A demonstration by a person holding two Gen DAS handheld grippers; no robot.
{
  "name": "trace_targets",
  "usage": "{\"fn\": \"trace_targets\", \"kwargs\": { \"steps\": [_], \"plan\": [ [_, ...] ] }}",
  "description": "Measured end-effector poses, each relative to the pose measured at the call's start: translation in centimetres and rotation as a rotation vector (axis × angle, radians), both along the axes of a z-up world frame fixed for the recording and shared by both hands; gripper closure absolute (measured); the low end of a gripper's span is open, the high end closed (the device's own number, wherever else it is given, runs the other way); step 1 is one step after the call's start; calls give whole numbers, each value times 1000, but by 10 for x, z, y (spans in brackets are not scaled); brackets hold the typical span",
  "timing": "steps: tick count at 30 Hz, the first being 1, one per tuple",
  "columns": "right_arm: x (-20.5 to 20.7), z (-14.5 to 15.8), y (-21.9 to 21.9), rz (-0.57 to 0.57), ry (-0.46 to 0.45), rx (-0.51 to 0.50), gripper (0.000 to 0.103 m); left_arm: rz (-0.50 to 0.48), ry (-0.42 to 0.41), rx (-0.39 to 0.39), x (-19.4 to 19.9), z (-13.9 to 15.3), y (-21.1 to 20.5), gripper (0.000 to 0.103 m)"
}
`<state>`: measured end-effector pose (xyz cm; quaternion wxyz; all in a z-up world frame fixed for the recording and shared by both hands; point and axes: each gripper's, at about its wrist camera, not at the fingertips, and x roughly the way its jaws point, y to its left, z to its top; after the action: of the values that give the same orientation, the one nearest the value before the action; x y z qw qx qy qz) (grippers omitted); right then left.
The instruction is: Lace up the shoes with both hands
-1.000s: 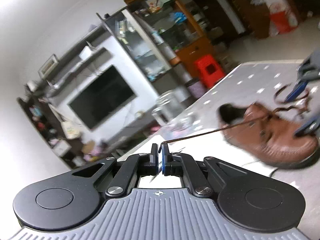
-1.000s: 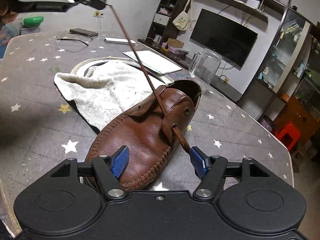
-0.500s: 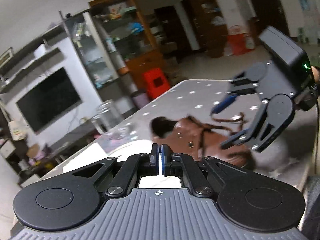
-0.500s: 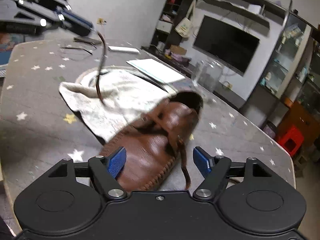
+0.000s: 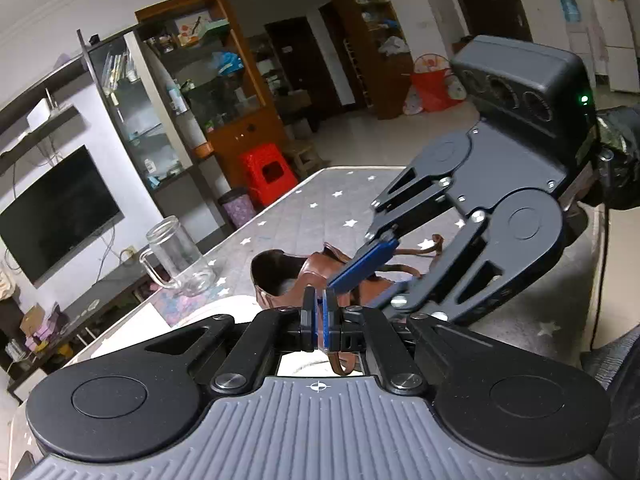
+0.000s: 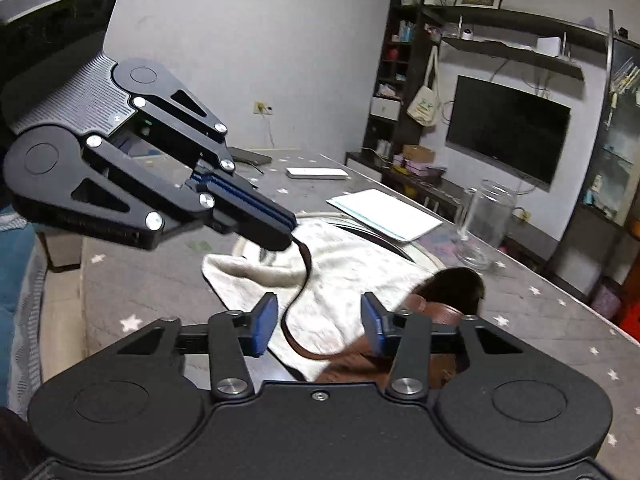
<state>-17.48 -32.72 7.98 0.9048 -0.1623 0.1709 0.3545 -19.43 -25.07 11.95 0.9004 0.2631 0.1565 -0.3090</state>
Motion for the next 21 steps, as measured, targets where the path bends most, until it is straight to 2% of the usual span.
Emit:
{"fn": "trace_targets", "kwargs": {
  "steps": [2,4,6,7,8,14,19,21],
  "plan": [
    [0,3,3,5,-14,15,79,-1,0,-2,0,1,1,100],
    [0,3,6,15,-21,19,81,-4,3,-9,0,2,2,100],
    [0,3,9,19,-30,21,88,-2,6,-7,1,1,4,100],
    [0,3,11,20,-34,23,96,1,7,-6,1,1,4,100],
    [-1,2,10,9,-45,30,100,5,10,-5,3,0,5,100],
    [-1,5,1,-50,-62,-14,101,51,32,-15,18,-4,5,99],
    [-3,1,-14,-117,-79,-111,101,72,89,-39,46,-7,-10,98],
    [-4,2,-21,-140,-89,-155,101,69,105,-45,53,-7,-17,92]
  ]
}}
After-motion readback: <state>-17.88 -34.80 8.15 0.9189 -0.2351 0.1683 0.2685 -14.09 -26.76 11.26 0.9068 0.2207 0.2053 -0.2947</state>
